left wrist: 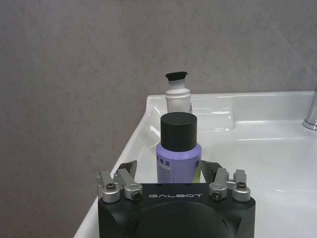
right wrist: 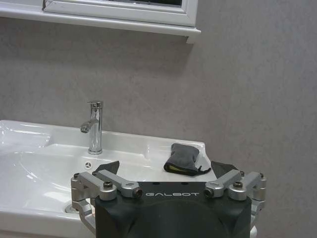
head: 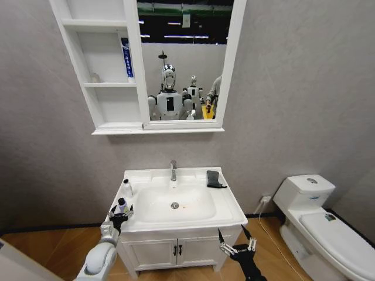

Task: Move facial cleanser and shampoo from washbasin to cabinet, then wipe washbasin with towel.

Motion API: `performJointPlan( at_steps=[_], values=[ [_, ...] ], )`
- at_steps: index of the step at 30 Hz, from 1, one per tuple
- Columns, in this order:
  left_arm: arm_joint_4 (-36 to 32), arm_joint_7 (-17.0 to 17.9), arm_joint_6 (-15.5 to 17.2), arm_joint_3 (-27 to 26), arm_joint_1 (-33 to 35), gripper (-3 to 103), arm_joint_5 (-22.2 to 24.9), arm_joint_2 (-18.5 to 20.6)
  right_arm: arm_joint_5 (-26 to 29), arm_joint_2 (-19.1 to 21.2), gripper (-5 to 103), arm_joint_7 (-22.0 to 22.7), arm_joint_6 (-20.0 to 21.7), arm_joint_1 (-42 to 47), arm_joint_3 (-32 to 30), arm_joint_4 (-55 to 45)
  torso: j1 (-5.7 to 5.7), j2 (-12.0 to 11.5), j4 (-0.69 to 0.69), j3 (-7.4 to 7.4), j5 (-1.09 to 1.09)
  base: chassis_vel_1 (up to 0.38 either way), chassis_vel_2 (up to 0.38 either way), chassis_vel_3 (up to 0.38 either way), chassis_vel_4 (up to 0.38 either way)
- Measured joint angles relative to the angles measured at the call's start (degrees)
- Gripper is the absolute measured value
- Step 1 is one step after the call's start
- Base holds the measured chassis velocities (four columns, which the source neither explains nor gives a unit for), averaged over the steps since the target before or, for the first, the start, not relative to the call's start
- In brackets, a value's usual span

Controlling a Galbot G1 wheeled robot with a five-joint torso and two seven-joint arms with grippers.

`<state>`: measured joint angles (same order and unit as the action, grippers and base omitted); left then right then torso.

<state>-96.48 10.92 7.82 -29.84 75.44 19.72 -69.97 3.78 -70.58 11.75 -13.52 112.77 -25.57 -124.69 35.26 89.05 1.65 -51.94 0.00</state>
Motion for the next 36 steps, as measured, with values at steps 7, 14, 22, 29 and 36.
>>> performJointPlan(
  at_steps=[7, 14, 22, 29, 36],
  values=[
    [-1.0, -0.6, 0.0, 0.0, 0.5, 53, 0.0, 0.0, 0.1, 0.0, 100, 0.2, 0.2, 0.3, -0.3, -0.6, 0.00, 0.0, 0.00, 0.00, 0.00, 0.000, 0.000, 0.000, 0.000],
    [-6.4, -1.9, 0.0, -1.6, 4.3, 43, -0.2, 1.3, 0.1, -0.1, 100, 0.2, 0.3, 0.5, -0.1, -0.9, 0.00, 0.0, 0.00, 0.00, -0.02, 0.000, 0.000, 0.000, 0.000],
    [-22.4, -1.7, 3.3, -9.1, 9.9, 43, 6.8, 11.2, 0.0, 0.1, 100, 0.3, 0.4, 0.5, -0.1, -1.6, -0.01, 0.0, -0.02, 0.01, -0.05, 0.000, 0.000, 0.000, 0.000],
    [-36.0, 9.4, 14.8, -17.3, 0.9, 43, 36.3, 38.5, -1.2, -0.4, 100, 0.1, 0.2, 0.2, 0.6, -1.2, -0.01, 0.0, 0.01, 0.01, -0.03, 0.000, 0.000, 0.000, 0.000],
    [-30.4, 12.3, 21.4, -14.9, -15.6, 43, 52.6, 53.7, -1.5, -0.6, 100, -0.3, 0.1, -0.5, 1.0, -0.4, 0.00, 0.0, 0.00, 0.00, -0.03, 0.000, 0.000, 0.000, 0.000]
  ],
)
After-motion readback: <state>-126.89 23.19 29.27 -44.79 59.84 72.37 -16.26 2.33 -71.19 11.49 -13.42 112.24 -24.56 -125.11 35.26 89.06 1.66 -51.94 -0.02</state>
